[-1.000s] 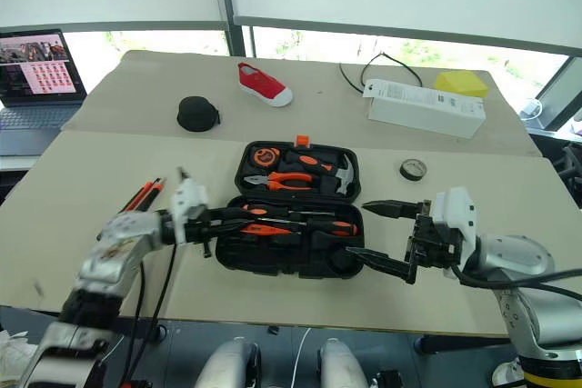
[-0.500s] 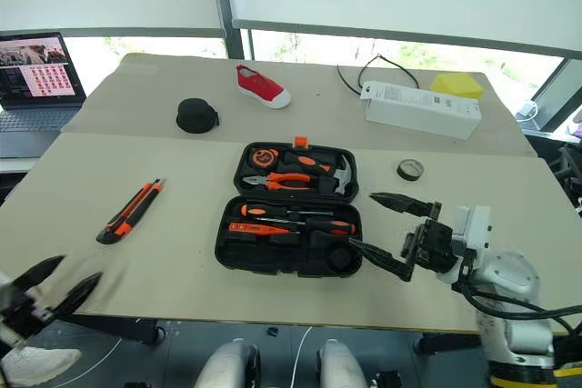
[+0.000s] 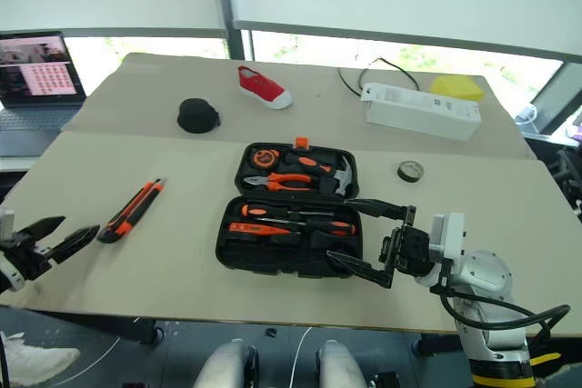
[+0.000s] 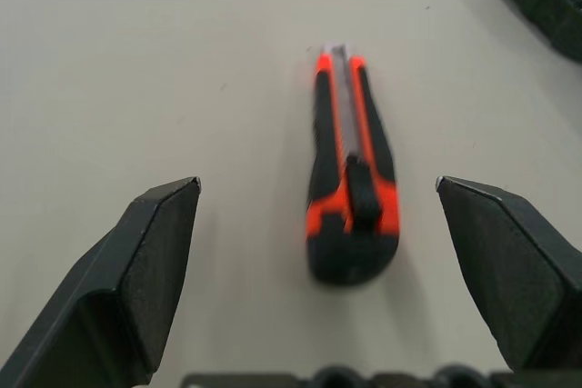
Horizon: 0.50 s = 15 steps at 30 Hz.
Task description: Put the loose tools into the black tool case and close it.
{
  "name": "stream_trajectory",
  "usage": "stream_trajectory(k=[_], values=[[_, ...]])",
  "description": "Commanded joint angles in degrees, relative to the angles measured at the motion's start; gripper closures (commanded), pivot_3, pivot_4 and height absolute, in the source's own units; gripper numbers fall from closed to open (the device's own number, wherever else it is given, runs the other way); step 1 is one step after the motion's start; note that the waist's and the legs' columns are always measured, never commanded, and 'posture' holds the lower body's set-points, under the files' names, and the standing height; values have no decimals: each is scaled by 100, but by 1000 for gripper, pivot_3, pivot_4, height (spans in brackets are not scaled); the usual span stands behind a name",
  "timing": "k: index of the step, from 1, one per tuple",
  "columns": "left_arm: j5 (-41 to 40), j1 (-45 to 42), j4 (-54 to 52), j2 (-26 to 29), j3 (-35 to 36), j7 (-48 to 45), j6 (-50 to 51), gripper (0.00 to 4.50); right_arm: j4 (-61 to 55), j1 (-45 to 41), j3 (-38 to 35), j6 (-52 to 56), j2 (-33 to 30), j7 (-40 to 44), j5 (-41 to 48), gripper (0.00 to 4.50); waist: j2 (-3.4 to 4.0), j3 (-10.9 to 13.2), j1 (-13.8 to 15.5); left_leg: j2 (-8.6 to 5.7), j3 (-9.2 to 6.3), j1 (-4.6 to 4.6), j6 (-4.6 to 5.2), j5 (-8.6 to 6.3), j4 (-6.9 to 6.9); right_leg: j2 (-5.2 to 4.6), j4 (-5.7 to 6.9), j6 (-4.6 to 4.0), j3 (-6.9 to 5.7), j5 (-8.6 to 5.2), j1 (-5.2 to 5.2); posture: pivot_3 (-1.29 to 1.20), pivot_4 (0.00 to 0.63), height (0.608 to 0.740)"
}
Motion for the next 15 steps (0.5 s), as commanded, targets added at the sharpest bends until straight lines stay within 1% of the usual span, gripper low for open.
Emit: stream_trajectory(k=[1,3,6,8,10,11,12,14,15], values=[[514,-977,626,170,-830,231,347,17,-80,-18,64,-106,-70,57,-58,0,-1,0,9,0,-4,0,0,0,-3,6,3,-2,-2,0,-1,0,150,740],[710,-1316,896,151,-1085,269,344,17,-88,-19,69,-122,-59,-9,-69,0,-1,0,-13,2,-6,-1,0,0,-11,13,4,-8,-3,-4,-5,0,150,740],[840,-1620,1135,58,-1346,196,289,763,-149,56,43,-138,-54,-83,-86,0,-1,0,-35,3,-3,-3,0,0,-20,15,3,-10,2,-5,-12,0,150,740],[876,-1731,1213,-1,-1459,119,224,1556,-181,116,26,-134,-68,-106,-85,0,-1,1,-5,3,-3,-4,-1,0,-23,14,2,-10,1,-6,-12,0,150,740],[893,-1808,1232,3,-1604,-43,311,2197,-220,190,-26,-119,-116,-126,-72,0,-1,1,11,2,-3,-4,-1,0,-23,12,1,-10,0,-6,-11,0,150,740],[891,-1837,1239,20,-1615,-132,266,2663,-242,219,-72,-106,-156,-141,-61,0,-1,1,16,0,-2,-3,-1,0,-23,10,1,-9,1,-6,-10,0,150,740],[889,-1873,1255,50,-1607,-209,233,2904,-260,239,-119,-98,-192,-162,-49,0,0,1,23,-1,-1,-3,-1,0,-22,8,1,-9,0,-6,-8,0,150,740],[860,-1928,1211,130,-1575,-549,-79,2918,-295,275,-227,-70,-286,-187,-2,0,-1,1,25,-3,0,-2,-2,0,-21,5,1,-8,0,-6,-8,0,150,740],[723,-1938,1040,131,-1530,-914,-339,2919,-312,309,-305,-65,-348,-177,26,0,-2,2,25,-3,0,-3,-2,0,-21,5,1,-8,0,-6,-8,0,150,740]])
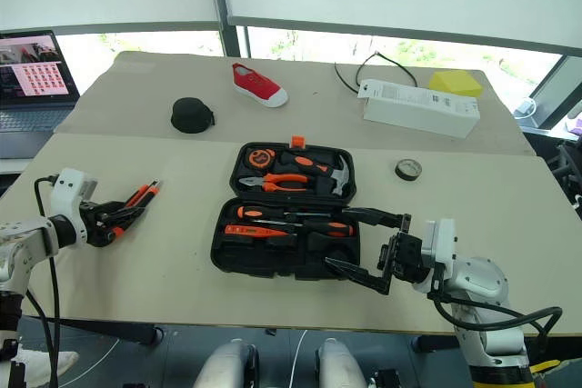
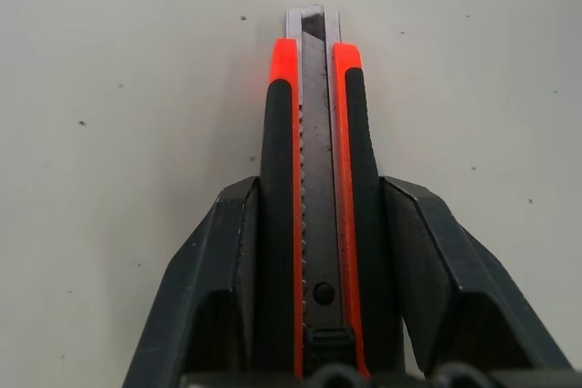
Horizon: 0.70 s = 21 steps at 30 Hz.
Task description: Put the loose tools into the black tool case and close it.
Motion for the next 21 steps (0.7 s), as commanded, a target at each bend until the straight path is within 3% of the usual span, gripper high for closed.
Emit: stream_trajectory(k=[1,3,6,8,16,21], values=[[-356,-115,-492,118,121,-1085,-715,2919,-257,101,-398,-47,-239,-36,143,0,-5,4,5,1,0,-1,0,0,0,1,0,0,-1,0,-1,0,150,740],[-602,-50,-919,154,70,-1778,-922,2919,-276,163,-525,-31,-342,-21,194,0,-9,6,28,1,-2,-7,0,0,0,1,-3,0,-5,0,-2,0,150,740],[-596,-179,-1886,360,-729,-2756,-1016,2919,-355,421,-777,-37,-821,328,151,0,-7,7,44,0,1,-8,0,0,0,-1,-6,0,-3,0,-1,0,150,740],[-545,-488,-2381,230,-1292,-2902,-839,2919,-427,624,-941,75,-1103,462,230,0,4,12,95,-6,3,-6,0,0,0,-5,-11,4,0,-2,5,0,150,740],[602,-1493,-3054,-603,-3483,-2496,-148,2919,-654,1207,-1494,551,-1583,419,381,0,4,13,83,-6,-8,-5,1,0,11,11,-5,9,11,-4,10,0,150,740],[1216,-1875,-2664,-878,-3952,-2267,-269,2919,-888,1411,-1659,726,-1558,275,442,0,4,13,65,-8,-20,-6,2,1,13,14,-6,10,11,-4,13,0,150,740]])
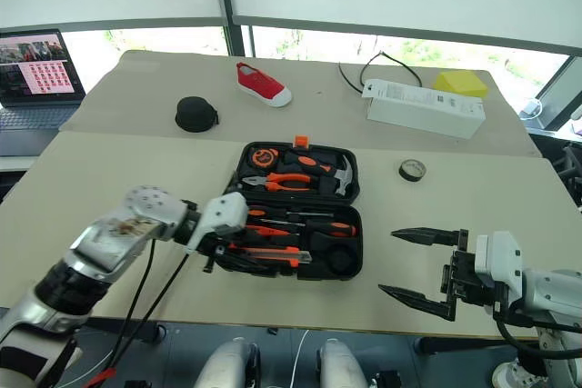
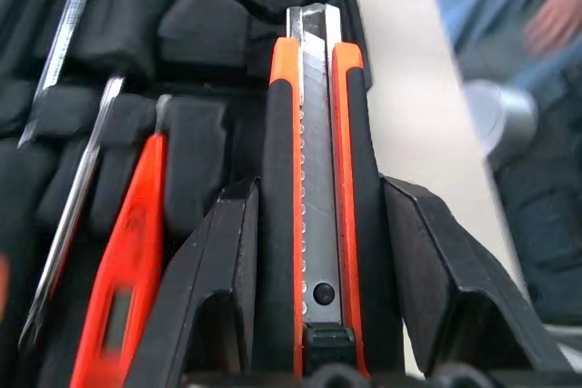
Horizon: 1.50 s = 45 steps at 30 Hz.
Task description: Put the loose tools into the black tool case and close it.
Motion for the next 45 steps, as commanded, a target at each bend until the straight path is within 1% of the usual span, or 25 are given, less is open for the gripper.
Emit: stream_trajectory(k=[1,3,5,12,17,23,25,26,28,30,31,33,35,37,39,40,41,43,44,45], values=[[393,-267,209,-115,-145,163,-110,2919,-305,100,-295,116,-16,-135,153,0,1,0,4,0,-1,0,0,0,1,0,0,0,0,0,1,0,150,740],[428,-391,308,-317,-204,238,52,2919,-407,189,-335,151,11,-205,161,0,1,0,14,-1,-4,-1,0,0,3,0,0,2,-1,-1,2,0,150,740],[535,-471,346,-381,-332,180,37,2919,-486,251,-349,173,37,-260,159,0,1,0,27,-4,-6,-4,0,0,8,-2,0,5,-1,-2,4,0,150,740],[700,-406,239,-277,-470,41,91,2919,-602,266,-372,231,78,-408,159,0,1,0,42,-4,-12,-4,0,0,12,-1,0,6,-2,-3,6,0,150,740],[655,-322,-33,-258,-537,53,463,2919,-589,192,-331,252,68,-454,143,0,2,0,42,-4,-13,-3,0,0,12,-1,0,6,-3,-3,8,0,150,740],[875,-117,-271,-178,-656,318,762,2919,-545,4,-208,284,71,-502,116,0,3,-1,42,-4,-15,3,1,0,12,-1,0,6,-4,-3,12,0,150,740],[783,-40,-254,-353,-498,525,725,1897,-526,-31,-179,287,77,-506,109,0,5,-3,42,-4,-15,5,1,0,12,-1,0,7,-4,-3,16,0,150,740],[717,-17,-251,-414,-436,540,650,1689,-519,-45,-166,289,81,-504,110,0,6,-3,44,-4,-16,8,1,0,12,-1,-1,7,-4,-3,19,0,150,740],[564,10,-237,-505,-264,546,552,919,-517,-69,-137,297,88,-509,111,0,6,-3,48,-4,-18,9,1,0,12,-1,-2,7,-5,-4,22,0,150,740],[232,17,-227,-564,6,366,514,262,-522,-92,-98,306,101,-520,104,0,5,-3,51,-5,-18,8,1,0,14,-2,-3,9,-6,-4,24,0,150,740],[20,9,-183,-587,209,223,437,24,-526,-103,-74,311,115,-525,103,0,5,-3,49,-5,-20,5,1,0,14,-2,-3,9,-7,-4,22,0,150,740],[-373,-62,-62,-543,582,-196,128,24,-515,-143,-22,319,126,-528,103,0,5,-2,48,-5,-20,-7,2,-1,14,-2,-3,9,-7,-5,10,0,150,740],[-635,-159,97,-566,873,-362,-55,24,-478,-171,-6,308,127,-523,97,0,6,-2,49,-4,-20,-20,2,-1,14,-2,-1,8,-9,-4,-2,0,150,740],[-738,-214,279,-580,1005,-425,-169,24,-448,-186,-8,287,139,-537,84,0,6,-2,51,-5,-22,-18,2,-1,18,-2,0,8,-9,-4,1,0,150,740],[-660,-190,427,-563,1009,-493,-505,24,-440,-189,-4,272,156,-551,75,0,6,-2,50,-5,-26,-19,2,-1,28,-2,3,8,-13,-4,4,0,150,740],[-632,-103,477,-580,985,-560,-731,554,-463,-174,8,267,188,-584,68,0,6,-2,49,-5,-26,-18,2,-1,31,-2,3,9,-13,-4,7,0,150,740],[-588,-37,548,-657,977,-501,-909,829,-482,-159,21,261,214,-610,57,0,6,-2,49,-5,-26,-18,2,-1,32,-2,3,9,-12,-4,7,0,150,740],[-615,107,617,-779,930,-461,-1023,1546,-513,-125,36,254,266,-649,35,0,6,-2,51,-5,-26,-19,2,-1,35,-2,3,9,-12,-4,8,0,150,740],[-568,182,653,-835,886,-427,-1118,2037,-524,-107,38,253,286,-661,26,0,6,-2,51,-5,-26,-20,3,-1,35,-2,4,9,-12,-4,8,0,150,740],[-530,234,675,-867,856,-420,-1191,2367,-533,-95,39,253,298,-669,21,0,6,-2,52,-5,-26,-20,3,-2,36,-2,4,9,-13,-4,8,0,150,740]])
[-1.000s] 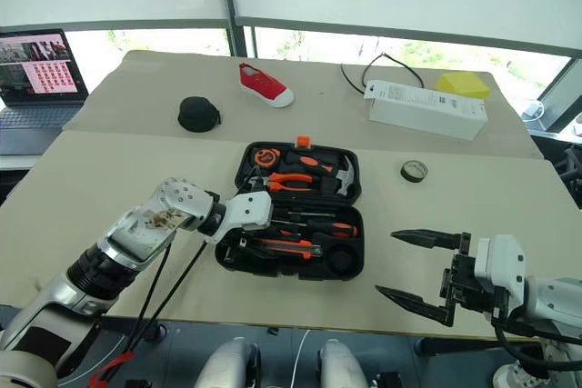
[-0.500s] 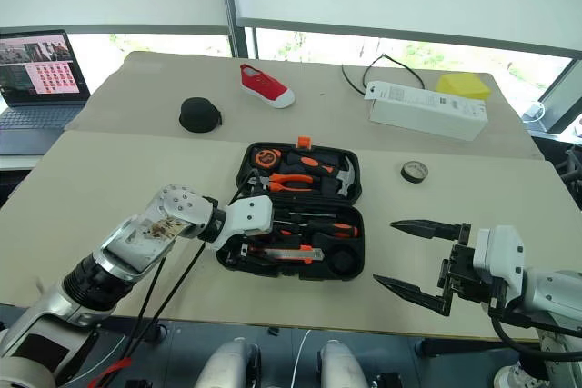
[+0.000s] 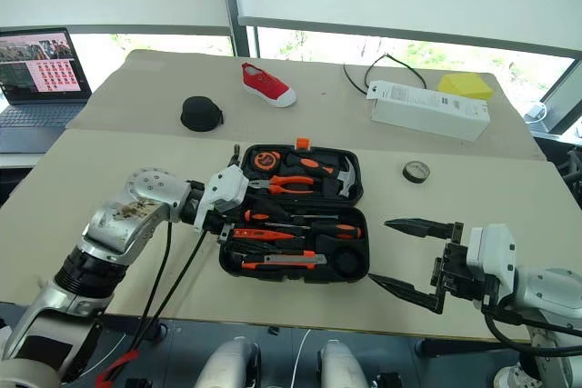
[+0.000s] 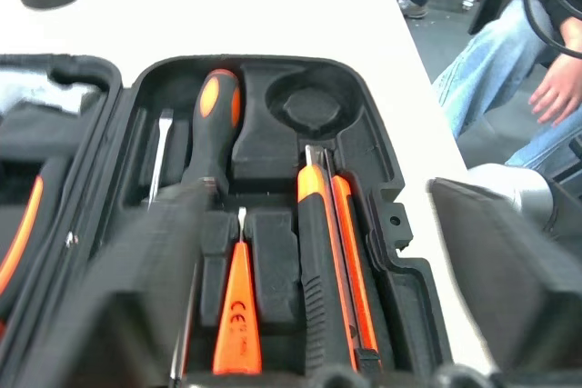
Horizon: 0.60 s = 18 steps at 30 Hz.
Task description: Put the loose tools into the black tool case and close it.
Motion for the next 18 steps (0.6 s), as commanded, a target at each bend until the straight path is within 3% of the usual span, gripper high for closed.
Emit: stream_trajectory(k=[1,5,6,12,18], values=[[81,185,30,-133,-102,40,-366,2733,-124,32,-49,-19,50,-67,10,0,0,0,0,0,0,-1,0,0,1,0,0,0,0,0,0,0,150,740],[602,335,462,-170,-414,185,-827,4282,-123,70,-70,-22,78,-89,5,0,0,0,0,0,-1,1,0,0,3,0,2,0,0,0,1,0,150,740],[670,331,543,-170,-445,181,-911,4463,-123,72,-69,-23,80,-92,5,0,0,0,0,0,-1,1,0,0,3,0,2,0,0,0,1,0,150,740],[951,311,980,-278,-634,319,-893,4463,-216,153,-55,-33,125,-152,15,0,2,-2,15,-2,-4,14,0,0,7,0,1,1,-1,1,20,0,150,740],[1175,391,999,-284,-870,588,-192,4463,-310,219,-48,-6,172,-227,27,0,12,-9,5,-4,-12,60,0,0,8,0,-10,34,-2,-18,78,0,150,740]])
